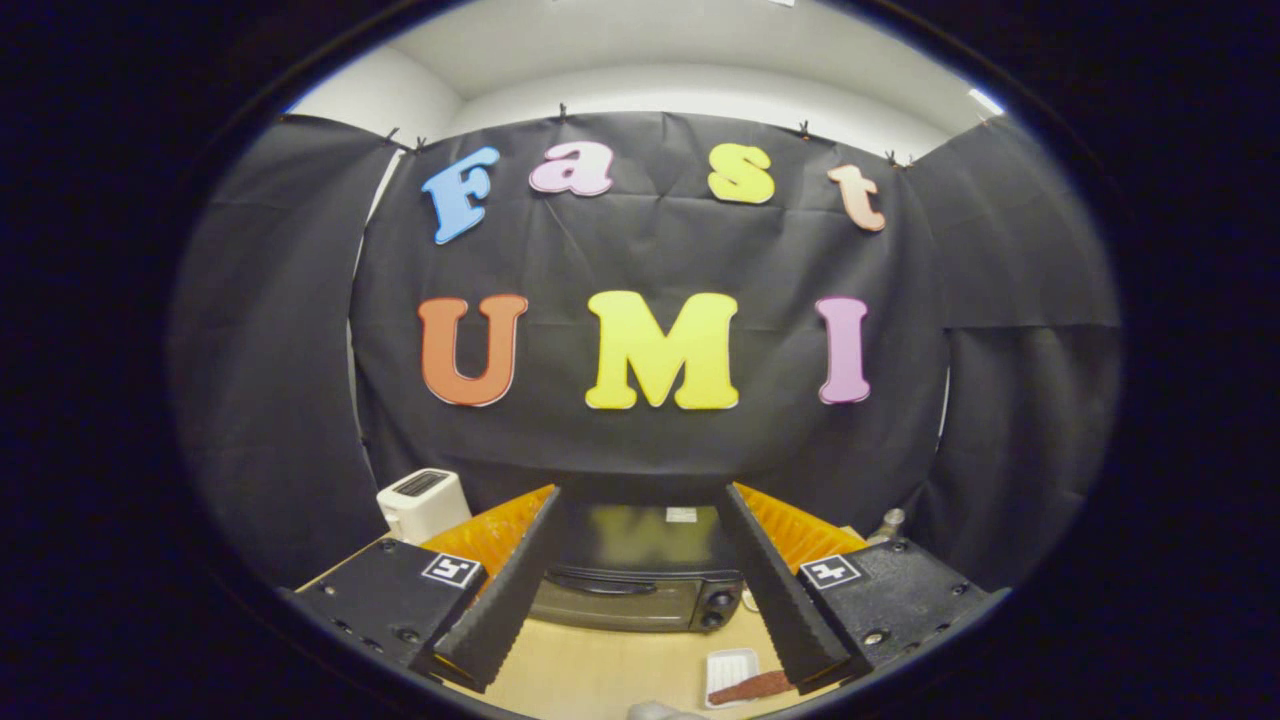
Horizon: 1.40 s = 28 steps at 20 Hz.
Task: Open the toaster oven, put the food inside, and close the toaster oven door.
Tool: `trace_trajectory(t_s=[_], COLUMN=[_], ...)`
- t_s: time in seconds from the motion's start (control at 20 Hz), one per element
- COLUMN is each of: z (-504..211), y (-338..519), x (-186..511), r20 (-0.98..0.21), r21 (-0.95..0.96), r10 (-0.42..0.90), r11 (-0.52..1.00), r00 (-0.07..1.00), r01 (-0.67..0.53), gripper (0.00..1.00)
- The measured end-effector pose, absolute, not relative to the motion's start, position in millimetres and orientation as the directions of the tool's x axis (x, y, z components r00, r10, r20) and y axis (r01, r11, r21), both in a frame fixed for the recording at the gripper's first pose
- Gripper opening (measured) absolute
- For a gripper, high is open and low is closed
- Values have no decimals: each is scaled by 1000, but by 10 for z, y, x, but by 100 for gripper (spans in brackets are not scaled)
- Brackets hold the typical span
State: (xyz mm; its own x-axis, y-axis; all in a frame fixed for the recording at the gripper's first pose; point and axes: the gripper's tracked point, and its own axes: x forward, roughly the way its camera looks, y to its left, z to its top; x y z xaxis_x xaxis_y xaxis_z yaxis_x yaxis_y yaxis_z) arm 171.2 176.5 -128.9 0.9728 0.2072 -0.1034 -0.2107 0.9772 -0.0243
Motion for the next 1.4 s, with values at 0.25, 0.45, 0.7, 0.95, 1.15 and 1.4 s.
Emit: trace_trajectory(t_s=[0.25, 0.45, 0.7, 0.95, 1.15, 1.4], z=[-1912, -2420, -3008, -3196, -3261, -3289], y=[2242, 2400, 2233, 2168, 2163, 2133], x=[2228, 2617, 2935, 2928, 2903, 2697], r20=[-160, -200, -316, -349, -370, -402], r21=[-31, -56, -40, -62, -31, -14], r10=[243, 233, 141, 109, 108, 110], r11=[967, 967, 986, 988, 991, 992], r00=[957, 952, 938, 931, 923, 909], r01=[-251, -248, -161, -139, -128, -127], gripper=[100, 100, 100, 100, 100, 100])
